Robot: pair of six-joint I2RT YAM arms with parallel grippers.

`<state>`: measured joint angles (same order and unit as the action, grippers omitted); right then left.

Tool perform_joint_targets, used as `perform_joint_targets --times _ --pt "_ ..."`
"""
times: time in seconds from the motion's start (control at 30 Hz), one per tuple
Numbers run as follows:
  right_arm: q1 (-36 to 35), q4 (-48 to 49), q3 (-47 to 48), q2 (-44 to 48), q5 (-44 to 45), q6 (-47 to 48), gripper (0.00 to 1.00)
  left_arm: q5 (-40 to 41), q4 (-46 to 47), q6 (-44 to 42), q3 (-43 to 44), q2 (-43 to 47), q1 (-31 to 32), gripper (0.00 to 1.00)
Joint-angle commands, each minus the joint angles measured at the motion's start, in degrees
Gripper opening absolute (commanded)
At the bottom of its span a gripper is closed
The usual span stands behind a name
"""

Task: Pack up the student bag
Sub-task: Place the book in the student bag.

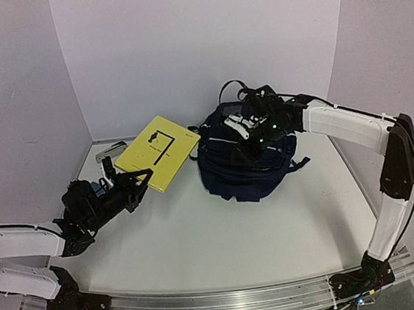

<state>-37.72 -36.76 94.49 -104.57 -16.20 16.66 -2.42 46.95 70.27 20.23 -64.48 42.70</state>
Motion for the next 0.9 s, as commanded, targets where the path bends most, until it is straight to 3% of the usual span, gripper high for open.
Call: perform_joint_targets --times 0.0,0.2,0.57,0.7,0.83,0.87 --pt "-2.89 -5.44 -1.07 -0.83 14.92 15.35 0.56 -0.24 -1.77 -3.57 1.18 4.51 -0.12 0.0" --pt "-3.08 -3.05 -2.26 -3.54 22.27 19.18 0.54 0.28 -0.05 -2.55 -0.62 4.44 -0.11 0.0" --pt "-3.08 2.36 -2.41 -7.49 30.48 20.2 0.32 0.99 2.03 -2.0 -1.9 3.84 -0.15 0.0" --pt "-3.06 3.57 -1.55 -7.64 31.71 19.77 0.2 1.1 3.0 -1.34 -3.03 3.85 -0.17 0.0" --pt "-3.08 3.65 -0.1 -6.57 31.7 19.07 0.0 1.32 2.83 -1.05 -3.96 4.41 -0.16 0.0" --pt "-3.08 3.63 0.32 -6.29 31.8 18.96 0.0 1.35 2.8 -1.01 -4.12 4.43 -0.16 0.0"
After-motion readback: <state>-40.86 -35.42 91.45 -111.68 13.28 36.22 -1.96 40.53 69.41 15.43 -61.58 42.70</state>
